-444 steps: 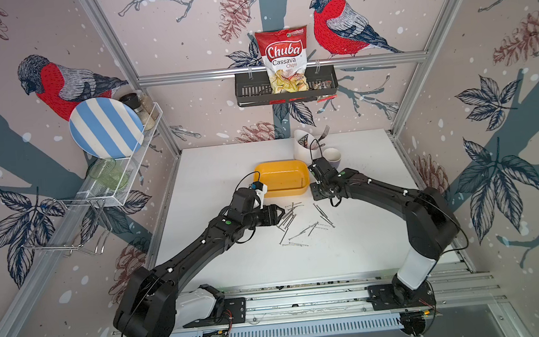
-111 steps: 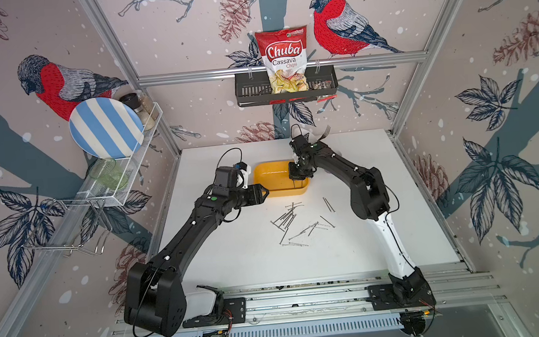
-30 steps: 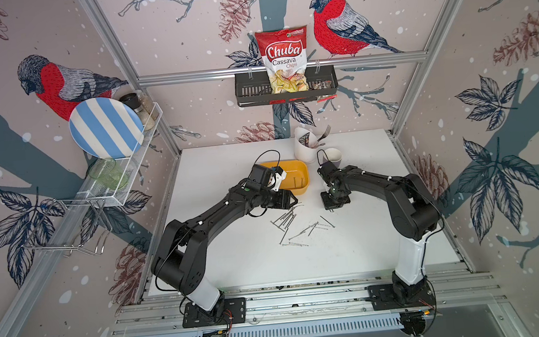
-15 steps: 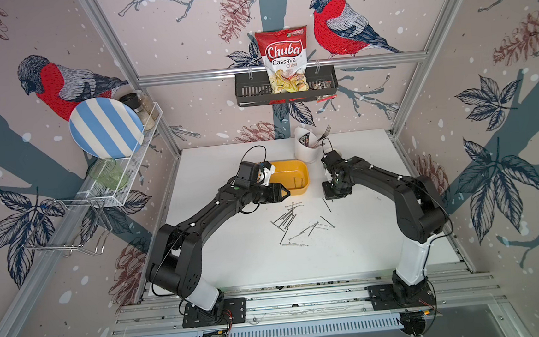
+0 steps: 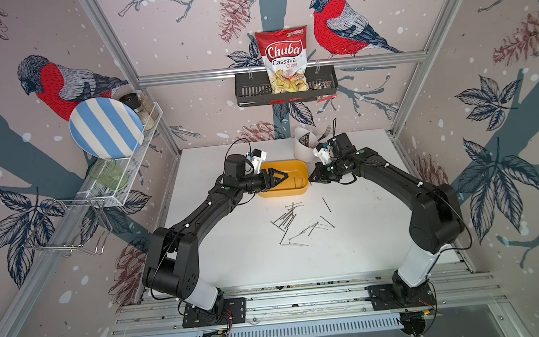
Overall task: Put the nails on the desktop into the storage box
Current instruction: Pick up the nail from the center of the board.
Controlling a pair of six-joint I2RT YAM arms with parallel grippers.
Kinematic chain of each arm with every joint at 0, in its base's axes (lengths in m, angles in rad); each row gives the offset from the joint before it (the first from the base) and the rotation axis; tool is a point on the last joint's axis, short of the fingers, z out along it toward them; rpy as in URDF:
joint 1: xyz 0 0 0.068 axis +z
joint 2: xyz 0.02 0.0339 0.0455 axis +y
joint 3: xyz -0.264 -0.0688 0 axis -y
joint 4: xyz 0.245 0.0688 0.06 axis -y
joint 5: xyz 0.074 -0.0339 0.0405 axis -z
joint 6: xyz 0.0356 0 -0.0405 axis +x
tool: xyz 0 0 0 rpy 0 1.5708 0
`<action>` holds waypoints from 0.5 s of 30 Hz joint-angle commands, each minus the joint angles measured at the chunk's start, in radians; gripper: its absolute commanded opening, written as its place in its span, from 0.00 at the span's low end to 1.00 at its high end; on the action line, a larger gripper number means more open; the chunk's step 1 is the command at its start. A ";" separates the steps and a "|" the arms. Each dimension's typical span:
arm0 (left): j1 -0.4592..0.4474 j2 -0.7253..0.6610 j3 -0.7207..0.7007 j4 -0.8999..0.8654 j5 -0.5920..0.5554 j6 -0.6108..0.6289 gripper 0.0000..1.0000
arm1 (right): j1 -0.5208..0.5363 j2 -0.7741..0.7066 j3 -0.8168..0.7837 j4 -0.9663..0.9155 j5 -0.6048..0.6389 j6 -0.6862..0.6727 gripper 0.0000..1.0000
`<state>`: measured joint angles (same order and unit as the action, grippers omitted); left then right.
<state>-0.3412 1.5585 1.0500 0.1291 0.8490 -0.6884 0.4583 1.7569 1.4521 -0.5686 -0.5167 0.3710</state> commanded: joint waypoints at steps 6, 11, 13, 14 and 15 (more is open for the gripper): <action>0.000 0.039 0.042 0.065 0.062 -0.036 0.57 | 0.067 0.008 0.023 0.125 -0.144 0.059 0.00; 0.001 0.065 0.055 0.060 0.076 -0.035 0.54 | 0.090 0.020 0.041 0.147 -0.156 0.083 0.00; 0.000 0.070 0.057 0.057 0.078 -0.034 0.53 | 0.094 0.029 0.054 0.145 -0.161 0.084 0.00; 0.000 0.072 0.058 0.056 0.078 -0.032 0.52 | 0.097 0.036 0.062 0.142 -0.164 0.082 0.00; -0.001 0.074 0.061 0.054 0.079 -0.032 0.51 | 0.101 0.041 0.070 0.140 -0.165 0.082 0.00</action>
<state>-0.3412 1.6291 1.0985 0.1520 0.9085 -0.7258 0.5499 1.7874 1.5024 -0.4538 -0.6559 0.4461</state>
